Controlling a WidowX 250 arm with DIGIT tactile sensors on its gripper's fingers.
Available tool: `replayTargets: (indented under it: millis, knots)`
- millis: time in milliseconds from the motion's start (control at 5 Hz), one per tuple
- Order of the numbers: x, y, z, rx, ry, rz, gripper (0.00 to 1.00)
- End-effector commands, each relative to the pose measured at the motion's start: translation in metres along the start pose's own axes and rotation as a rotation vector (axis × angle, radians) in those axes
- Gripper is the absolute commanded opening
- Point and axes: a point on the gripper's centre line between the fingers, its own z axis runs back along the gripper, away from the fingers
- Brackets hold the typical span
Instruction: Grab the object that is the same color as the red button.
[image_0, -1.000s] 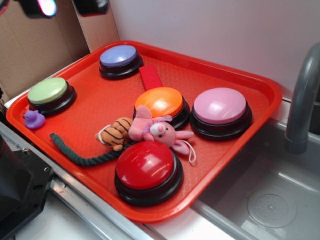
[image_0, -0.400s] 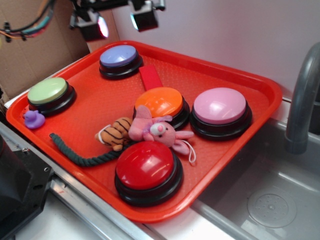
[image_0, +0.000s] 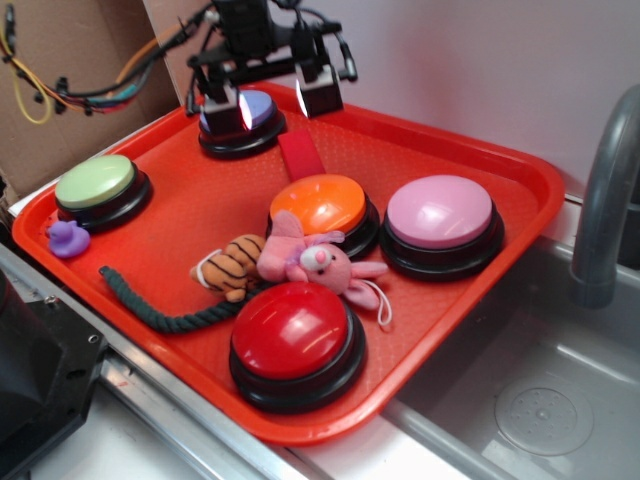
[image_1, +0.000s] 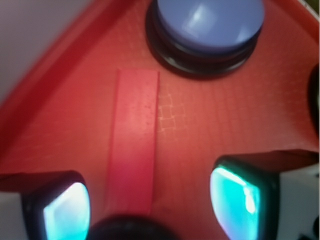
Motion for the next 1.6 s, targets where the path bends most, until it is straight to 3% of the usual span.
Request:
replayTargets:
  millis: [0, 200, 400, 600, 800, 1000, 1200, 1400]
  knots:
    - [0.020, 0.004, -0.022, 0.007, -0.054, 0.070, 1.00]
    - [0.020, 0.006, -0.034, 0.028, -0.033, 0.051, 1.00]
    - [0.019, 0.007, -0.035, -0.015, -0.050, 0.067, 0.63]
    - [0.018, 0.008, -0.032, -0.037, -0.048, 0.065, 0.00]
    - [0.017, 0.008, -0.026, -0.064, -0.036, 0.023, 0.00]
    - [0.021, 0.006, -0.004, -0.049, -0.028, -0.092, 0.00]
    - [0.020, -0.001, 0.033, -0.062, -0.062, -0.215, 0.00]
    - [0.003, -0.008, 0.077, -0.127, -0.022, -0.402, 0.00]
